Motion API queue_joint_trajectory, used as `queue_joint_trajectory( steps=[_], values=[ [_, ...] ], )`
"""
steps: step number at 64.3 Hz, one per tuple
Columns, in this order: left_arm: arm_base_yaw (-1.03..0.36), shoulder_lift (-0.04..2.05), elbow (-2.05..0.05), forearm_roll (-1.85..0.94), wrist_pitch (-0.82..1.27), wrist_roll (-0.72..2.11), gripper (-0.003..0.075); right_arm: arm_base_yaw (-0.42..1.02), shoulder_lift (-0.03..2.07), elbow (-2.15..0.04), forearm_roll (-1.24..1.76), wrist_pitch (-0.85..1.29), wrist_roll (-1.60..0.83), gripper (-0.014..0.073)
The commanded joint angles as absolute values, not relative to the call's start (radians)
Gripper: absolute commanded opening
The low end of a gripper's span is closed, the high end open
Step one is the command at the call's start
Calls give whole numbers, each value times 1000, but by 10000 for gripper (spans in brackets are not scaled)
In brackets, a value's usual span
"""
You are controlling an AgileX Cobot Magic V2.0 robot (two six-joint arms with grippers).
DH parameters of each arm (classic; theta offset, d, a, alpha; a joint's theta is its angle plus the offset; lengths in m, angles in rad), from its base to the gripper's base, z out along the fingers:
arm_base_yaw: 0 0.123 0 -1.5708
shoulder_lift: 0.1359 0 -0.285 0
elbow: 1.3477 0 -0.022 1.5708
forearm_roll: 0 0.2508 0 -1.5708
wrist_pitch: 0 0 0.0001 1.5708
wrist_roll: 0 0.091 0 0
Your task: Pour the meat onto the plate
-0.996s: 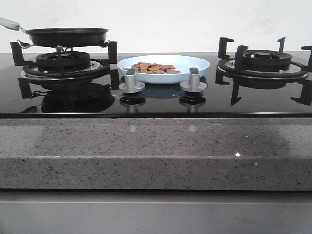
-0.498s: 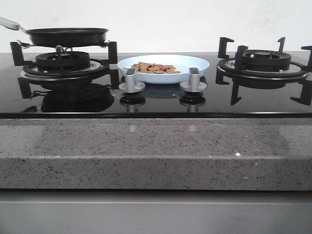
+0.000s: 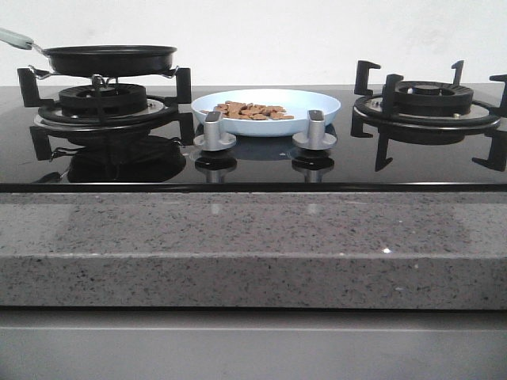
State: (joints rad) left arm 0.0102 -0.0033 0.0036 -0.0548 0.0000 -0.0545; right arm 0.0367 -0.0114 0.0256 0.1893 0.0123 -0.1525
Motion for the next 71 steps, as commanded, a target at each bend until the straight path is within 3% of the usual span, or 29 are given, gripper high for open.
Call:
queue_joint_trajectory(
  steps=[1,24,41,71],
  values=[
    [2,-20,8,-65,-80,-59,-20,29,-28,21,193,-89,-160,-114],
    [2,-20,8,-65,-80,-59,-20,29,-27,21,185,-90,-147,-114],
    [2,-20,8,-65,-80,-59,-20,-18,-27,21,-43,-121,154,-114],
    [2,-20,8,-65,-80,-59,-20,-33,-27,21,-44,-175,163,-114]
  ],
)
